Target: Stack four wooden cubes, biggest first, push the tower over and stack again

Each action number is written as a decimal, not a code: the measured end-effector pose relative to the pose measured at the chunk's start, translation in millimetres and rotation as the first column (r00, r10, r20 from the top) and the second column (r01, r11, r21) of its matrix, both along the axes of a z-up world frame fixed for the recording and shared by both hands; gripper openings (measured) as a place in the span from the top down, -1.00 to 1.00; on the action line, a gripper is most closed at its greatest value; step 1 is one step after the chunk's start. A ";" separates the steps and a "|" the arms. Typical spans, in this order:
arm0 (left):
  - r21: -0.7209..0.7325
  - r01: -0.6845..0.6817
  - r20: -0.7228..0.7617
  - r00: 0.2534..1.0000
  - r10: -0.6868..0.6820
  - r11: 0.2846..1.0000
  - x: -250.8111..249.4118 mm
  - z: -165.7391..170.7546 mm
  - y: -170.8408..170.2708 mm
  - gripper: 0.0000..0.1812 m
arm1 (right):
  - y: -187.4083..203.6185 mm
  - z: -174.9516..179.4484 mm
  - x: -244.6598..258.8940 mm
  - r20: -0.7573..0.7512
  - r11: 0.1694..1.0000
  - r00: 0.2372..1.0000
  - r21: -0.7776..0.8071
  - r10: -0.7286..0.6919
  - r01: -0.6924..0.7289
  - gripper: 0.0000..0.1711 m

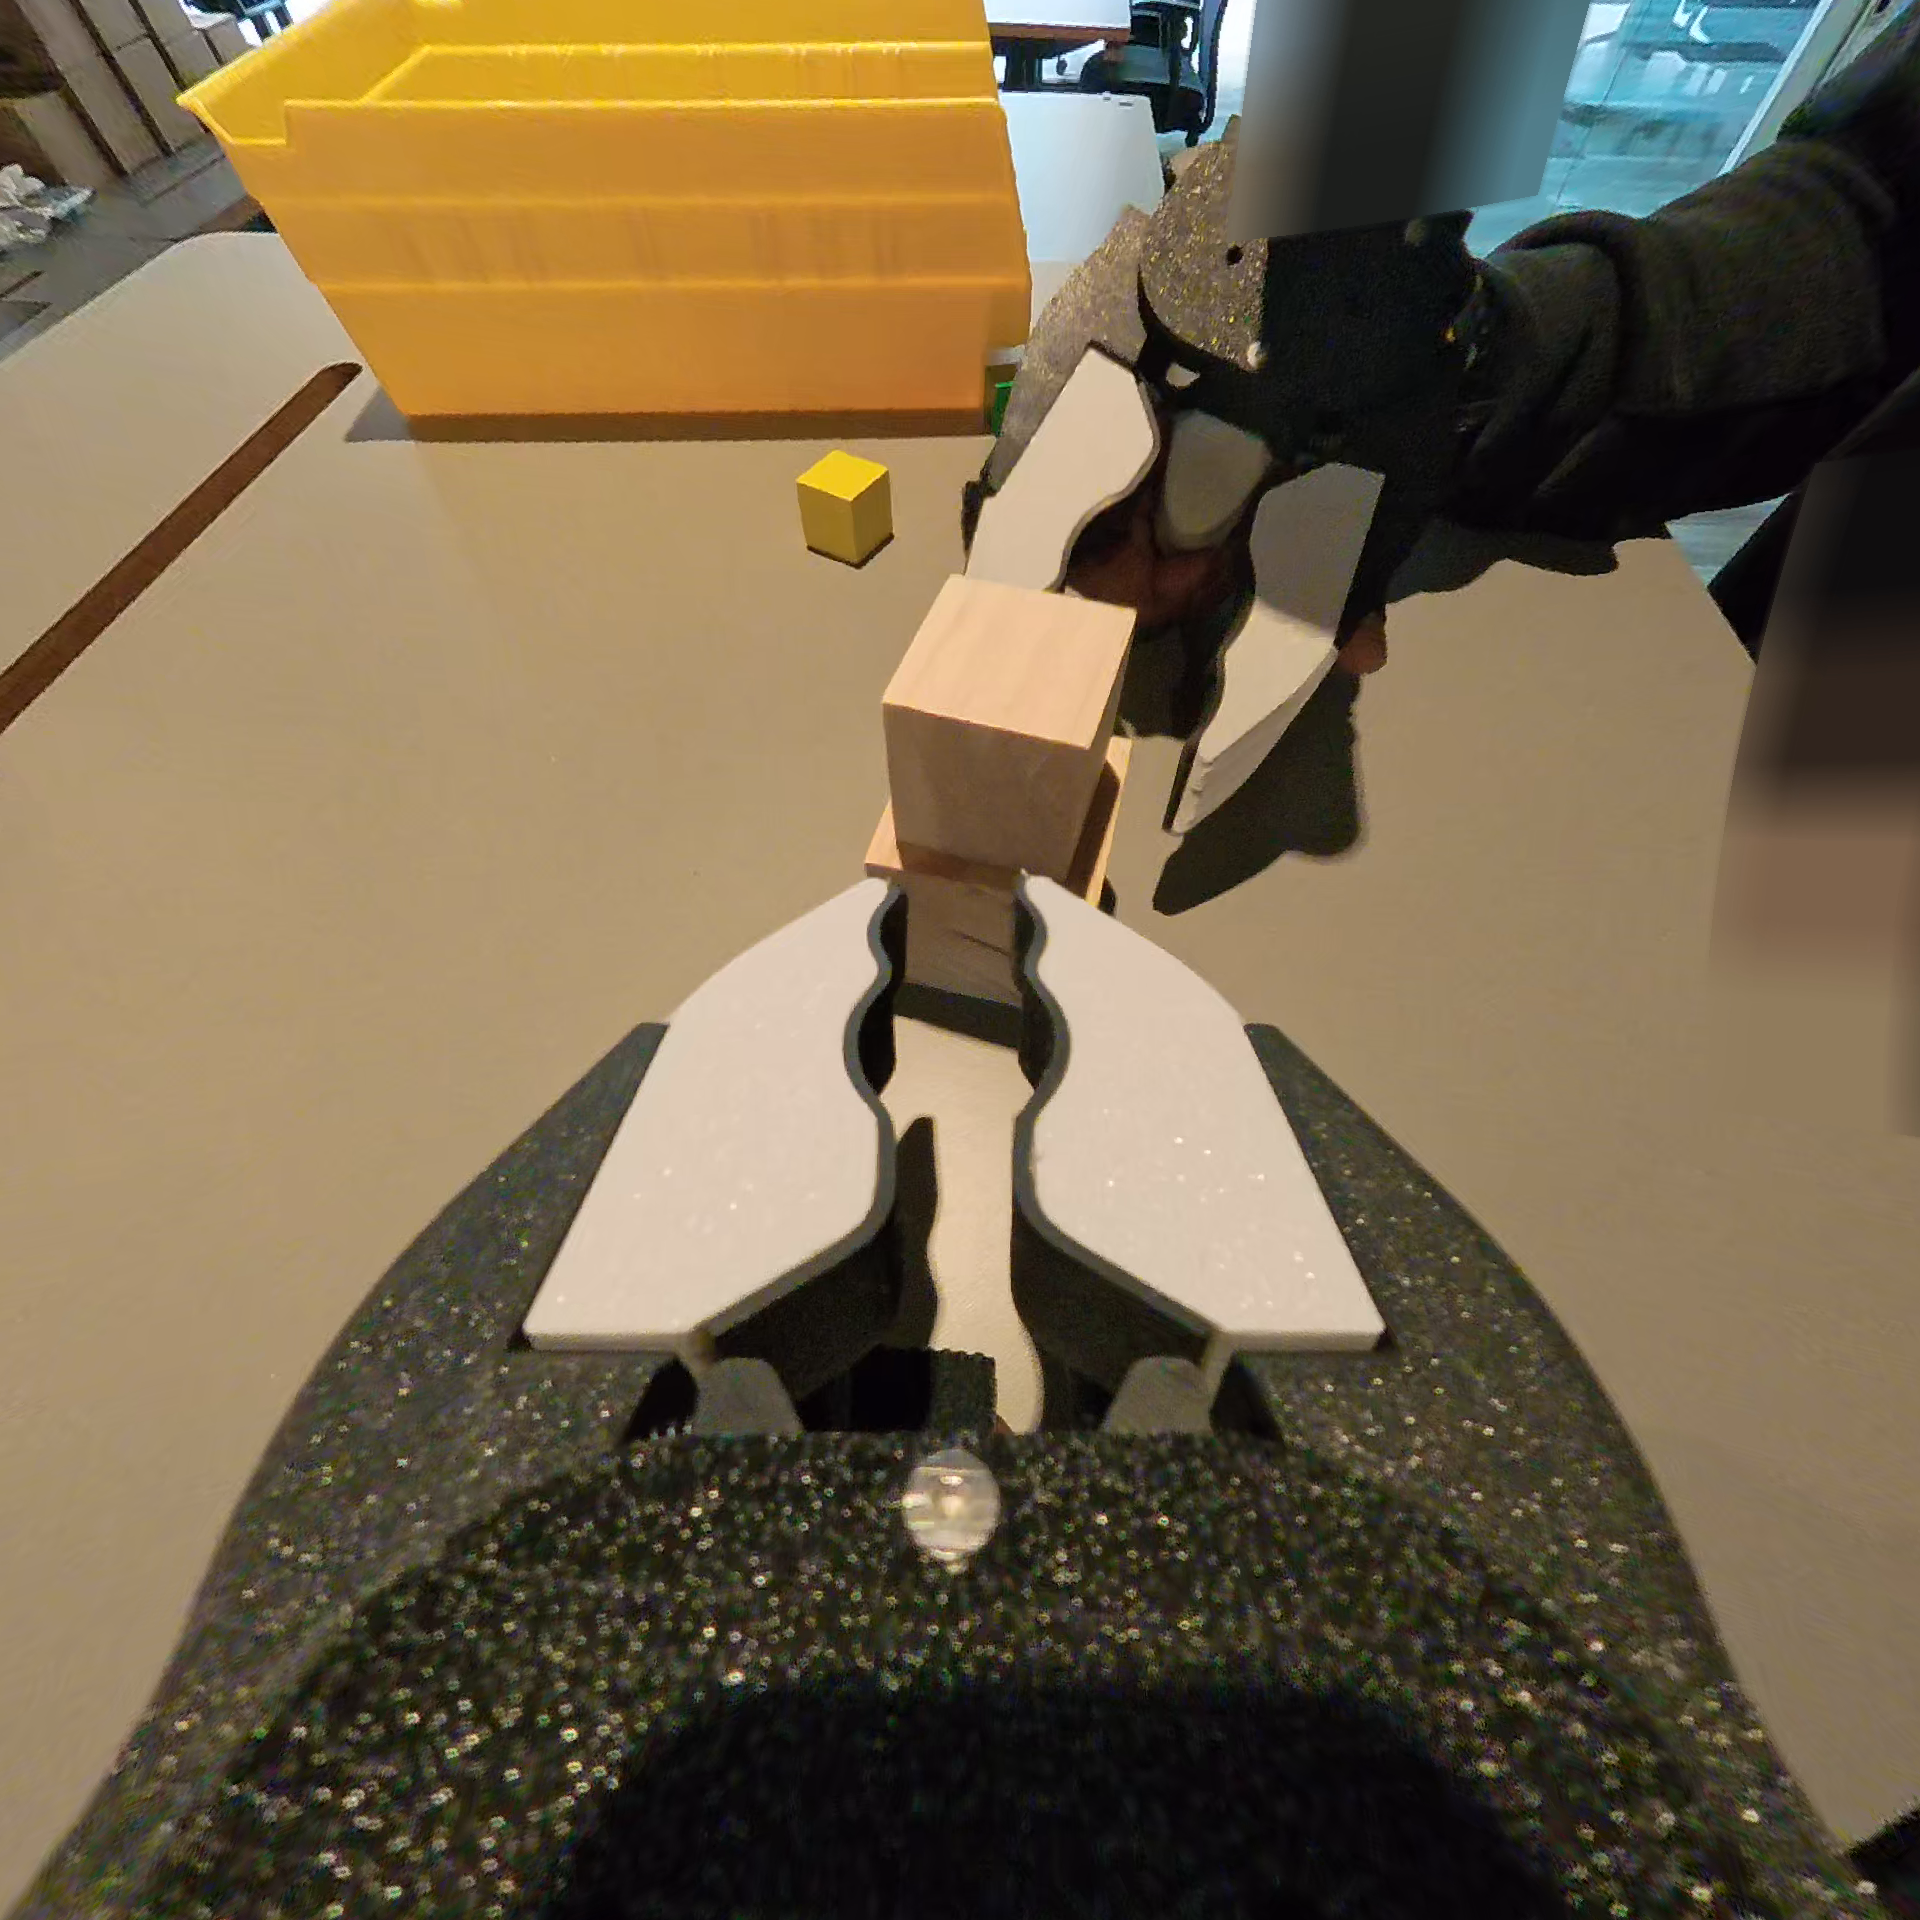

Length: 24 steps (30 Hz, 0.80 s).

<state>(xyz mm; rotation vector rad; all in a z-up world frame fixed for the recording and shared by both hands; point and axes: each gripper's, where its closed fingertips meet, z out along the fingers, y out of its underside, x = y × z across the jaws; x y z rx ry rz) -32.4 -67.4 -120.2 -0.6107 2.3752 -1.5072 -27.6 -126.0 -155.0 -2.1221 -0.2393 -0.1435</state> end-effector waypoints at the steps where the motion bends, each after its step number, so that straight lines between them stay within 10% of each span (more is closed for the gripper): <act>1: 0.002 -0.001 -0.001 1.000 0.001 1.000 0.1 -0.5 0.2 0.80 | 1.1 -0.3 -0.1 0.004 1.000 1.000 -0.002 -0.001 0.001 0.36; 17: 0.024 -0.223 0.168 0.962 0.216 0.975 39.3 3.5 24.5 0.79 | 5.9 2.1 5.7 -0.001 0.999 0.999 0.019 -0.033 0.033 0.42; 24: -0.010 -0.313 0.167 0.936 0.310 0.950 53.0 -4.5 35.1 0.78 | -54.1 15.3 44.9 0.148 0.977 0.968 -0.042 -0.201 0.209 0.39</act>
